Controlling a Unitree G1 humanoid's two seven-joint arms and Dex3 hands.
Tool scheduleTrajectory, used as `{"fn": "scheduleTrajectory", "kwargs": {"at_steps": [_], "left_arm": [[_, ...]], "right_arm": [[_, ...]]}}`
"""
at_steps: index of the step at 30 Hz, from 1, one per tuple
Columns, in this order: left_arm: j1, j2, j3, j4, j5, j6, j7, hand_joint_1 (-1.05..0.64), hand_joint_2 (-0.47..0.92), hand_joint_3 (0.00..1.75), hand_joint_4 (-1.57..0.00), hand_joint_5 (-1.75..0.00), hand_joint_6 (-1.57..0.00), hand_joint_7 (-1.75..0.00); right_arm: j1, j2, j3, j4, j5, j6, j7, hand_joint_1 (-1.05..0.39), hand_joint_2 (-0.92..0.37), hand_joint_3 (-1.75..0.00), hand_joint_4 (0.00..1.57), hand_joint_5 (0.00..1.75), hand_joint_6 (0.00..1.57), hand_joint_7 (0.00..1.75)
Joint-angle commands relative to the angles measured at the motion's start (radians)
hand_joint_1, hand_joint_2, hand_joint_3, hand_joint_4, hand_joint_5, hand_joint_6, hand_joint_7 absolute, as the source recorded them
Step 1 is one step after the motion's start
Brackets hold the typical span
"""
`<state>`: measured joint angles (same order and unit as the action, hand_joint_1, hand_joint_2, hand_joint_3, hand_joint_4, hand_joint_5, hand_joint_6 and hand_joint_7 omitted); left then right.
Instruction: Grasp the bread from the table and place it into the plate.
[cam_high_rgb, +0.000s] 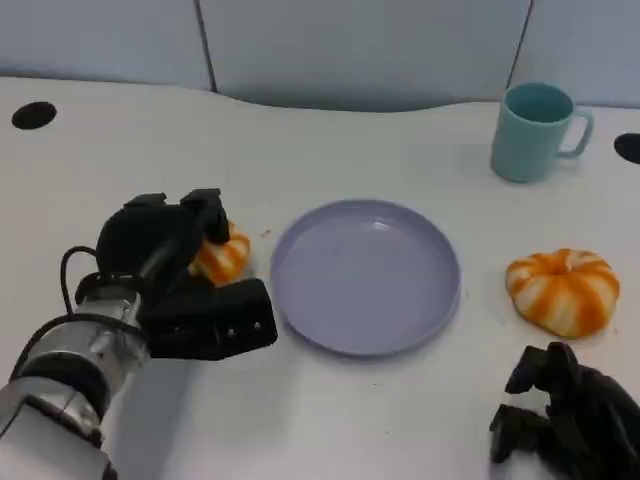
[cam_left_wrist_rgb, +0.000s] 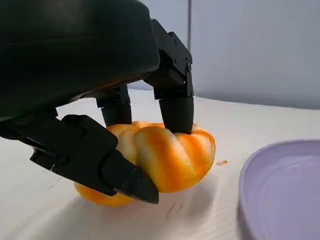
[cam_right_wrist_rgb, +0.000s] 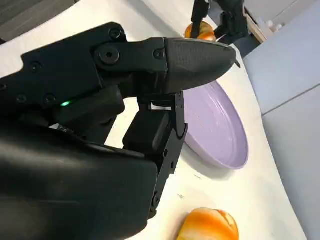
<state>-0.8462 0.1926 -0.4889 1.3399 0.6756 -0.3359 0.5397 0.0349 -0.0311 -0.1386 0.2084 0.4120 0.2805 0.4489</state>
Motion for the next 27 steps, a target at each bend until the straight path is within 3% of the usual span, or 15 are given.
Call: {"fn": "scheduleTrajectory", "kwargs": {"at_steps": [1,4,6,10,16,20,24,27], "left_arm": [[-0.058,0.008,0.038,-0.023,-0.034,-0.048,0.004,-0.12,0.84,0.43,-0.75,-1.75,-0.57,-1.75],[-0.070,0.001,0.039,-0.028,-0.035,-0.082,0.018,-0.09,0.70,0.62,-0.77,-1.75,-0.59,-1.75],[-0.080,-0.007,0.042,-0.030,-0.039,-0.096,0.016,-0.07,0.56,0.85,-0.79,-1.75,-0.62,-1.75],[-0.097,-0.017,0.032,-0.042,-0.024,-0.137,0.044,-0.04,0.46,0.98,-0.83,-1.75,-0.65,-1.75],[-0.116,-0.033,0.025,-0.050,-0.024,-0.223,0.044,-0.08,0.45,1.06,-0.84,-1.75,-0.65,-1.75],[-0.132,-0.030,0.023,-0.046,-0.038,-0.307,-0.077,-0.07,0.43,1.27,-0.87,-1.75,-0.71,-1.75],[-0.132,-0.029,0.030,-0.046,-0.039,-0.313,-0.088,-0.07,0.43,1.29,-0.88,-1.75,-0.71,-1.75],[-0.141,-0.072,0.002,-0.044,-0.040,-0.392,-0.248,-0.14,0.41,1.36,-0.93,-1.75,-0.79,-1.75]], "right_arm": [[-0.006,0.002,-0.003,0.039,-0.002,0.002,-0.009,-0.46,-0.92,-0.41,1.25,1.18,1.13,1.11],[-0.014,0.005,-0.004,0.056,0.000,-0.006,-0.002,-0.46,-0.92,-0.41,1.25,1.17,1.14,1.10],[-0.020,0.007,-0.004,0.065,0.001,-0.009,0.001,-0.46,-0.92,-0.42,1.26,1.17,1.13,1.09],[-0.028,0.012,-0.004,0.068,-0.002,0.000,-0.013,-0.46,-0.92,-0.43,1.27,1.16,1.14,1.09],[-0.028,0.011,0.001,0.069,-0.004,-0.008,-0.003,-0.47,-0.92,-0.42,1.26,1.15,1.15,1.09],[-0.027,0.015,-0.001,0.065,-0.002,-0.004,-0.008,-0.47,-0.92,-0.42,1.26,1.15,1.16,1.08],[-0.027,0.015,-0.001,0.065,-0.002,-0.004,-0.007,-0.47,-0.92,-0.41,1.26,1.15,1.17,1.07],[-0.020,0.015,0.001,0.058,0.001,0.006,-0.007,-0.46,-0.92,-0.41,1.26,1.15,1.16,1.06]]}}
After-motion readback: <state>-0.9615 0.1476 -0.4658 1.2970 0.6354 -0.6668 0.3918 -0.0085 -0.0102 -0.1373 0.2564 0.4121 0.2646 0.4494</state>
